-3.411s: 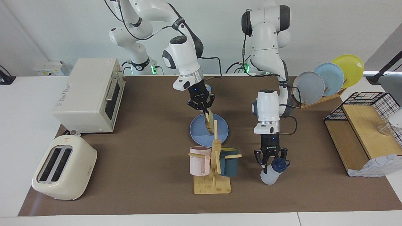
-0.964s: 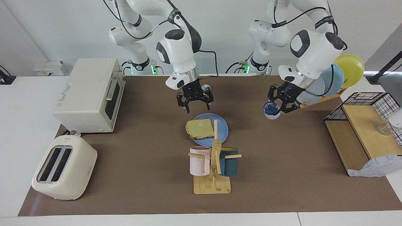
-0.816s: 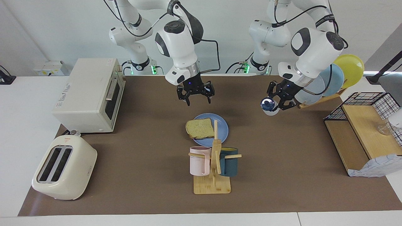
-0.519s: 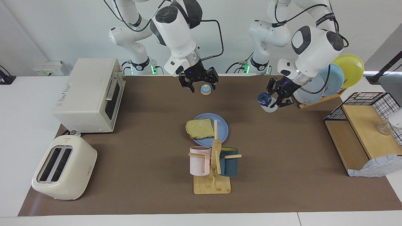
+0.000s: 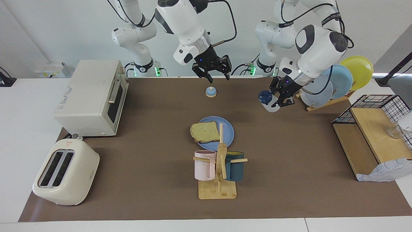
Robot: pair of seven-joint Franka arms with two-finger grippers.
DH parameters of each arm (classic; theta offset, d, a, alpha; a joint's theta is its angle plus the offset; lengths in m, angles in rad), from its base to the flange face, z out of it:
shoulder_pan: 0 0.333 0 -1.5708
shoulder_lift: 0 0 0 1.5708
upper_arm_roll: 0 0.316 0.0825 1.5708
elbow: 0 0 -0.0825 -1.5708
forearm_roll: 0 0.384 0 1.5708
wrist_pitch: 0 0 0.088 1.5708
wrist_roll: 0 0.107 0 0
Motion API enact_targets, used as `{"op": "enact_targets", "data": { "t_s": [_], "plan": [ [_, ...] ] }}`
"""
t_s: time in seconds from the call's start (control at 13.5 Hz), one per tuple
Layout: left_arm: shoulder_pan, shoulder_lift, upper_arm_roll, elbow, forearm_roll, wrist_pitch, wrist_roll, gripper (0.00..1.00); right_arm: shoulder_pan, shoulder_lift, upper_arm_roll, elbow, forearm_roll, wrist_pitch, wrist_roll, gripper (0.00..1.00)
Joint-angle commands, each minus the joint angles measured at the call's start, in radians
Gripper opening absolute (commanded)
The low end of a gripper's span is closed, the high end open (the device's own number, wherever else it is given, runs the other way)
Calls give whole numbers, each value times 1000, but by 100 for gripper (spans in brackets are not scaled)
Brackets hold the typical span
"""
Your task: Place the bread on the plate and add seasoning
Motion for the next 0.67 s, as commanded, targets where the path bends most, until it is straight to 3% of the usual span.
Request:
{"op": "enact_targets", "data": {
  "t_s": [0.0, 0.44, 0.59],
  "plan": [
    [-40, -48, 8, -27, -35, -31, -4, 0, 52, 22, 2, 15, 12, 76, 71, 72],
    [-63, -84, 4, -37, -52, -78, -45, 0, 82, 45, 2, 34, -9, 131, 101, 48],
    [-67, -94, 4, -43, -52, -79, -59, 0, 77, 78, 2, 81, -69, 130, 103, 47]
  ]
}}
